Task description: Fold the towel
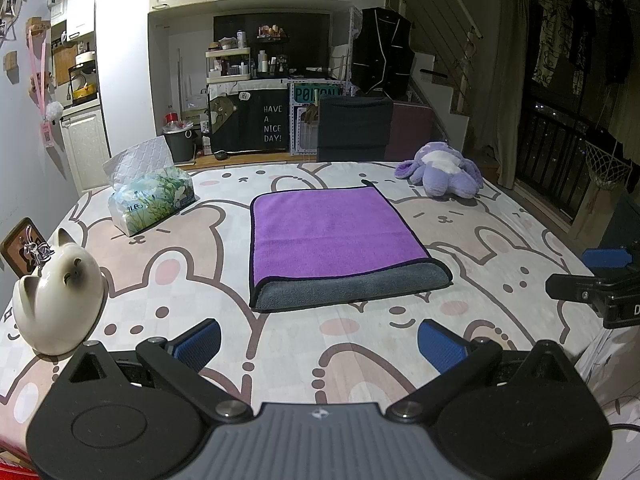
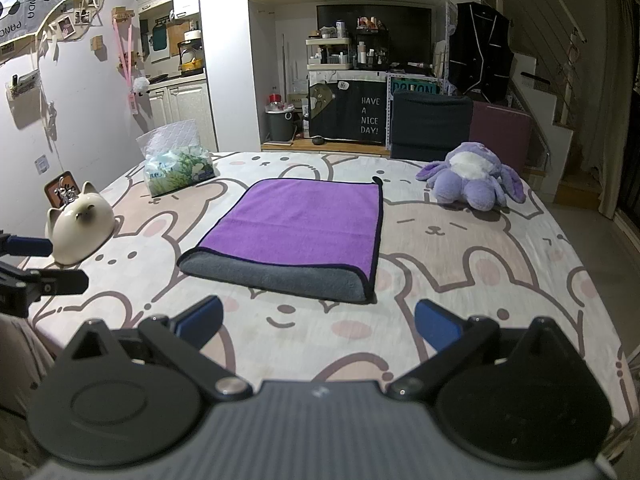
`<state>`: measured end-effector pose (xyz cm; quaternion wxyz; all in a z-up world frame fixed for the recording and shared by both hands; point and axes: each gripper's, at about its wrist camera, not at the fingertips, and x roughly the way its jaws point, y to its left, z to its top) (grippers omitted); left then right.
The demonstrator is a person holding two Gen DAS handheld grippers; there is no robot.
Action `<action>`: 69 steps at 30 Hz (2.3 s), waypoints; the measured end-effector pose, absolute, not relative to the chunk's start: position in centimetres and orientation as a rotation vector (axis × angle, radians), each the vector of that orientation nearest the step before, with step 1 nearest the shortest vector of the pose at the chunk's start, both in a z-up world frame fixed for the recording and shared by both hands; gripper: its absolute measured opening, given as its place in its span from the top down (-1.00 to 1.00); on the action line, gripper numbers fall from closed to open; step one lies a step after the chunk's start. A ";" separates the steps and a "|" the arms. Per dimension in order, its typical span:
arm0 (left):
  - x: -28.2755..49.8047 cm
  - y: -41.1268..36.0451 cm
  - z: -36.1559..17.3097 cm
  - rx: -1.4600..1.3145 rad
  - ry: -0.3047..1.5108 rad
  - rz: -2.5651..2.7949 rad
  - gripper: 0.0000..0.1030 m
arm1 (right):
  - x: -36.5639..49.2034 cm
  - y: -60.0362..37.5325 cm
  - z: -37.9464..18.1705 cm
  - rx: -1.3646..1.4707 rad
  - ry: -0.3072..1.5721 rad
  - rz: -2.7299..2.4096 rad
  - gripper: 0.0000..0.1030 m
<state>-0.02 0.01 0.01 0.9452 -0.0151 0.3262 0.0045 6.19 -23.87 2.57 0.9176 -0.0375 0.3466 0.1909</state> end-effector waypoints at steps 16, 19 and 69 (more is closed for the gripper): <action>0.0 0.0 0.0 -0.032 0.664 0.009 -1.00 | 6.2 -23.9 2.6 -0.076 0.714 0.392 -0.99; 0.0 0.0 0.0 -0.031 0.664 0.009 -1.00 | 6.2 -23.8 2.6 -0.076 0.714 0.393 -0.99; 2.4 -0.4 1.7 -0.013 0.612 0.040 -1.00 | 7.1 -23.2 3.8 -0.103 0.646 0.400 -0.99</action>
